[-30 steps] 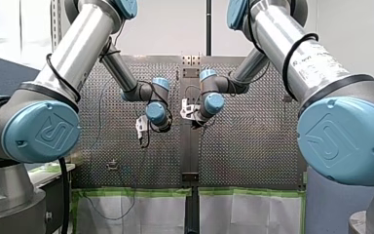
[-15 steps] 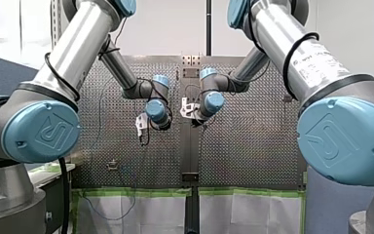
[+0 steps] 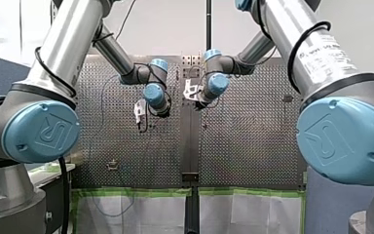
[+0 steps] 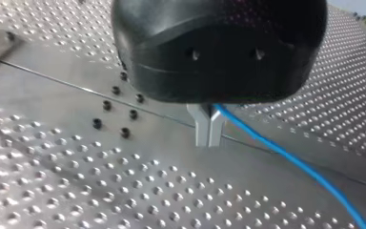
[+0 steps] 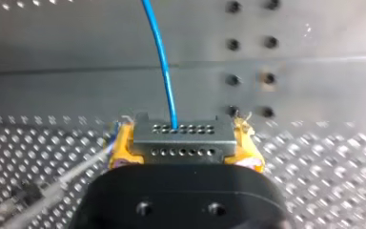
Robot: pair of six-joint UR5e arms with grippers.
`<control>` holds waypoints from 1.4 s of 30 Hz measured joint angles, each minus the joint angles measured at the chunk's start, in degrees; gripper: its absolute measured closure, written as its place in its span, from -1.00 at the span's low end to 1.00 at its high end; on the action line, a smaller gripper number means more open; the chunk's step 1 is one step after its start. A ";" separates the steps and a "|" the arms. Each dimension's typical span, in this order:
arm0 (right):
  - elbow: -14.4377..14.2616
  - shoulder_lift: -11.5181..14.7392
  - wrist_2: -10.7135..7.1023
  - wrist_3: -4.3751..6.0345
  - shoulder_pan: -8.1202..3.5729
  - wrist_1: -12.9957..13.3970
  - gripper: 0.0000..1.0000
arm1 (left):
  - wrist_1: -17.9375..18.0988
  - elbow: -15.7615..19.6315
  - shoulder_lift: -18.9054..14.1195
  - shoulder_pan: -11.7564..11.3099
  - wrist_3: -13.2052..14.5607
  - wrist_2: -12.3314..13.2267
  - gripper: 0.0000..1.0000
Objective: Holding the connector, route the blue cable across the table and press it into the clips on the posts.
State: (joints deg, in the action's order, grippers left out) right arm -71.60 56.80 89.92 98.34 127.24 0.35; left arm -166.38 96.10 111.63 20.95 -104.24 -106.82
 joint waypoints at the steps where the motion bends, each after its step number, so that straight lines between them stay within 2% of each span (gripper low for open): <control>1: -0.02 0.60 0.00 0.06 -0.19 -0.44 1.00 | -0.30 0.00 -0.43 0.02 0.03 -0.01 0.98; 11: -0.40 5.62 -0.28 0.62 -1.08 -2.70 1.00 | -2.70 -0.47 -5.44 -0.17 0.24 -0.01 0.98; 23: -0.44 11.63 -2.07 0.72 -1.47 -4.25 1.00 | -5.86 -1.98 -11.45 0.23 0.36 1.10 0.98; 30: -0.43 15.04 -3.29 0.81 -1.40 -4.39 1.00 | -5.99 -3.49 -14.60 0.43 0.14 1.81 0.98; 34: -0.43 15.07 -4.24 1.03 -1.54 -4.33 1.00 | -5.57 -3.88 -16.30 0.31 0.02 2.31 0.98; 42: -0.43 12.24 -5.19 1.24 -1.68 -4.12 1.00 | -3.54 -4.05 -15.31 0.13 -0.46 2.46 0.98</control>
State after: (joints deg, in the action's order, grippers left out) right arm -72.03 69.03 84.73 99.58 125.56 -3.76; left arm -169.92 92.05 96.32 21.08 -104.71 -104.36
